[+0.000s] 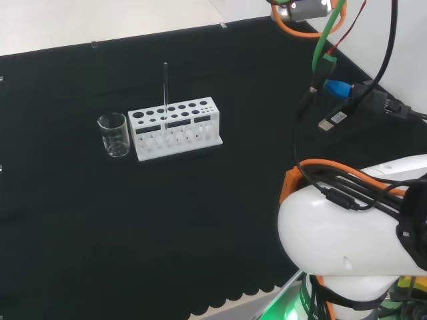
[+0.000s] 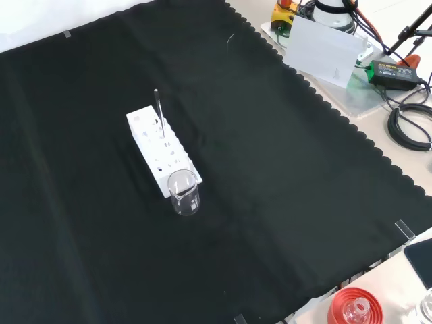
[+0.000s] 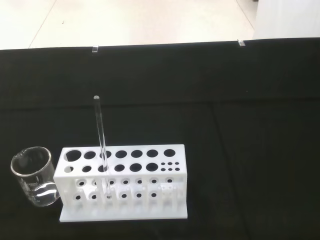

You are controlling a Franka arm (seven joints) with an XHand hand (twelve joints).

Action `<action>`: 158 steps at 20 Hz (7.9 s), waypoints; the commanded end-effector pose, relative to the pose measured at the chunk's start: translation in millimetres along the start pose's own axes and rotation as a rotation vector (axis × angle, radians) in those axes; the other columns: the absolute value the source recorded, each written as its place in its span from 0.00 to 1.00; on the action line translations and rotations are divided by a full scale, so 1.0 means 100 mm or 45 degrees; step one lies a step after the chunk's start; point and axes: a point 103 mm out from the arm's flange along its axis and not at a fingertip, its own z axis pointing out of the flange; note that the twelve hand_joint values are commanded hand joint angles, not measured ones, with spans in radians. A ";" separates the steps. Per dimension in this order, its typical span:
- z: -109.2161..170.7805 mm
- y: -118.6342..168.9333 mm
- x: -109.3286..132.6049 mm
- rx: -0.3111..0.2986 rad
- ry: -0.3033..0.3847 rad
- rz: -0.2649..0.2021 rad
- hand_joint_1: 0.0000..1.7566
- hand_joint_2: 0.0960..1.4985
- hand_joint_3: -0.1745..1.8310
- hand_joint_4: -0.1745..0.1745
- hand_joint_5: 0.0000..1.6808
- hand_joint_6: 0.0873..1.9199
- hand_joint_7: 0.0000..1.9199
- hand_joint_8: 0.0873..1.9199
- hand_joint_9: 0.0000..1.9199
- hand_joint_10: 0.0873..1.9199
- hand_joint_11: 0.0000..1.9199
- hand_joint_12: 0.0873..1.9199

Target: Take the glass rod from the white test tube rack.

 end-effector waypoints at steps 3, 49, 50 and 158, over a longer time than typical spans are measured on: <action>0.01 -0.01 0.01 0.000 -0.016 -0.017 0.34 0.45 0.34 0.24 0.00 0.00 0.00 0.04 0.00 0.25 0.00 0.47; -0.04 0.41 0.13 -0.120 0.227 -0.245 0.47 0.34 0.39 0.00 0.23 0.23 0.24 0.45 0.32 0.41 0.24 0.68; -0.04 0.45 0.13 -0.123 0.228 -0.252 0.47 0.34 0.39 0.00 0.23 0.25 0.24 0.45 0.32 0.41 0.24 0.68; 2.11 1.87 0.86 0.605 0.378 -0.417 0.41 0.33 0.32 0.19 0.27 0.28 0.24 0.46 0.37 0.42 0.30 0.69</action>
